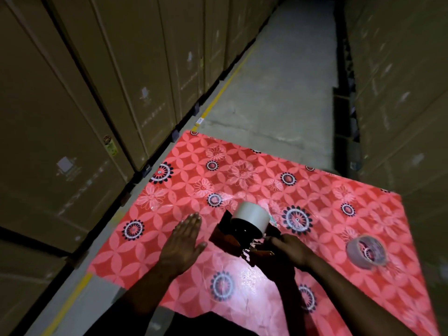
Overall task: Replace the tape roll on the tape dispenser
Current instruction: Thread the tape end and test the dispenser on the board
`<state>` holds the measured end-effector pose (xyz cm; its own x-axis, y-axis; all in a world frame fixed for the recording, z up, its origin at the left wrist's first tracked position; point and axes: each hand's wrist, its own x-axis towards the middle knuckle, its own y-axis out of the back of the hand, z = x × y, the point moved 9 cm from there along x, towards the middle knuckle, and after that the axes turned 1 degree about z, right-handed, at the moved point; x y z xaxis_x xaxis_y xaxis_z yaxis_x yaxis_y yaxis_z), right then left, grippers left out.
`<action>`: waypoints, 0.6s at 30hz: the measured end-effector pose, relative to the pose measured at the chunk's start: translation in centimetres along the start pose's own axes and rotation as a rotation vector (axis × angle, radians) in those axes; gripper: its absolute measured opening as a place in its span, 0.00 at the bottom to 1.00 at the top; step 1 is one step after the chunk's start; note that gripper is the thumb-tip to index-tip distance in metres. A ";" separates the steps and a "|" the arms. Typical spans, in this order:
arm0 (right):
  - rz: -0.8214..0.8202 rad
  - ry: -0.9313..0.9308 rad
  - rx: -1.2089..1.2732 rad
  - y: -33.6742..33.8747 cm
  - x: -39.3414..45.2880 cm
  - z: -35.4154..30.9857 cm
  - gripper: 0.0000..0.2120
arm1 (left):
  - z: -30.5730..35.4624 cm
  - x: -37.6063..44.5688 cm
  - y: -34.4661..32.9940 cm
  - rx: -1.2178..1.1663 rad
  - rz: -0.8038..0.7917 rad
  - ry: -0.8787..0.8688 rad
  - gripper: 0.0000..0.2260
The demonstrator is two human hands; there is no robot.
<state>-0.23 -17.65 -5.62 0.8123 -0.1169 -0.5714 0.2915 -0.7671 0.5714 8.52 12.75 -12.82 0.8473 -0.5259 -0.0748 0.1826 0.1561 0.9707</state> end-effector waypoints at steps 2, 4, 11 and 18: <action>0.015 -0.037 0.073 0.7 -1.0 1.4 0.30 | 1.7 0.2 0.3 0.016 -0.004 -0.036 0.34; 0.010 -0.044 0.104 0.7 -1.7 1.8 0.35 | 4.4 0.4 -0.5 0.025 -0.024 -0.115 0.35; 0.028 -0.030 0.027 1.5 -2.6 2.8 0.28 | 4.4 0.3 -1.7 0.034 -0.037 -0.118 0.36; 0.037 -0.043 0.008 3.5 -5.0 4.5 0.21 | 8.9 0.5 -2.2 0.043 -0.061 -0.248 0.35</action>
<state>-5.52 -22.58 -3.42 0.8001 -0.1725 -0.5746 0.2572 -0.7666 0.5884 4.14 4.74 -12.93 0.6858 -0.7233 -0.0807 0.2041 0.0847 0.9753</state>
